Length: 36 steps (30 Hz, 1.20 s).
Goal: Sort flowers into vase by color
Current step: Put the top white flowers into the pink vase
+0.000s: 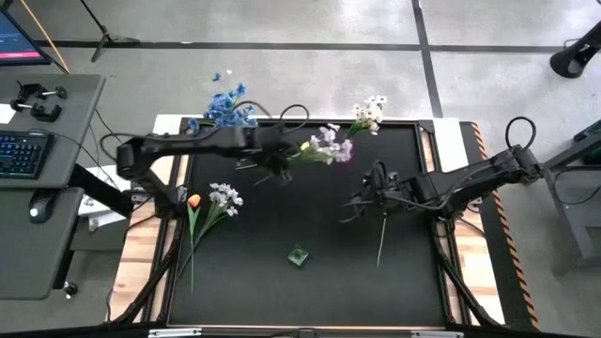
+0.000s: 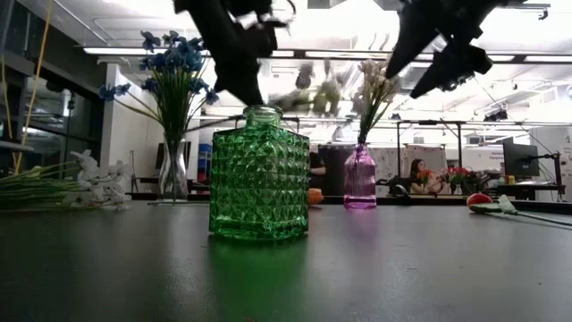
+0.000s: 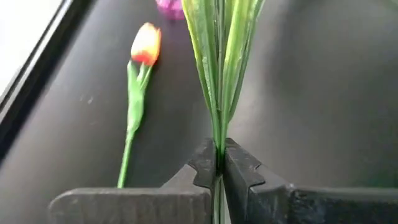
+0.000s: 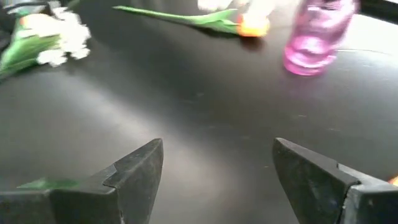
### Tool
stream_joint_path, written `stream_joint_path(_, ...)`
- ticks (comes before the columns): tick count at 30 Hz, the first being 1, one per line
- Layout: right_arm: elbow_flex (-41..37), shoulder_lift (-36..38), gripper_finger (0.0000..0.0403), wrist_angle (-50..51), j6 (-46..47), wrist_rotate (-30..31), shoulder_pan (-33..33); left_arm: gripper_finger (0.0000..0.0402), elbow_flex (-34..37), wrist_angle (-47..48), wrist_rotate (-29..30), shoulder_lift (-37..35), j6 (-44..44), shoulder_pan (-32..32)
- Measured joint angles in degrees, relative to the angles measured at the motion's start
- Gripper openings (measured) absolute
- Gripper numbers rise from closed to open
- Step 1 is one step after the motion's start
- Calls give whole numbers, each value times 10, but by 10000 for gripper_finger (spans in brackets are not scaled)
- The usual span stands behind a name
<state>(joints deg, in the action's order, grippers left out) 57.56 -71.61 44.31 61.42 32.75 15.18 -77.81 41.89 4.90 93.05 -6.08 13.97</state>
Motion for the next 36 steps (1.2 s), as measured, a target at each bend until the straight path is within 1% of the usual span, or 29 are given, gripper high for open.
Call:
stream_joint_path(3,0,0,291,-26,-19,-7,18,1,56,-73,1,-56,-38,-21)
stream_joint_path(6,0,0,291,-42,-19,-7,36,1,124,-150,-7,-114,-78,-42)
stream_joint_path(9,-2,-5,291,-94,-21,9,49,1,204,-285,-29,-165,-117,-67)
stream_joint_path(11,-14,-9,291,-161,-37,23,49,1,254,-402,-33,-192,-141,-83)
stream_joint_path(13,-31,-12,291,-258,-65,33,43,0,296,-512,-33,-211,-165,-97)
stream_joint_path(16,-59,-20,291,-436,-123,34,24,0,338,-634,-33,-218,-200,-116)
stream_joint_path(17,-67,-24,291,-496,-145,33,16,0,344,-660,-33,-217,-206,-122)
stream_joint_path(19,-73,-35,291,-595,-187,23,-3,0,346,-694,-33,-212,-207,-132)
stream_joint_path(23,-74,-57,291,-696,-232,-28,-40,0,346,-723,-31,-191,-212,-142)
stream_joint_path(27,-74,-78,291,-734,-239,-68,-67,0,346,-743,-27,-167,-249,-142)
stream_joint_path(30,-74,-94,291,-757,-231,-93,-75,0,346,-761,-20,-146,-269,-142)
stream_joint_path(36,-74,-113,289,-766,-218,-103,-77,0,320,-779,-26,-106,-273,-142)
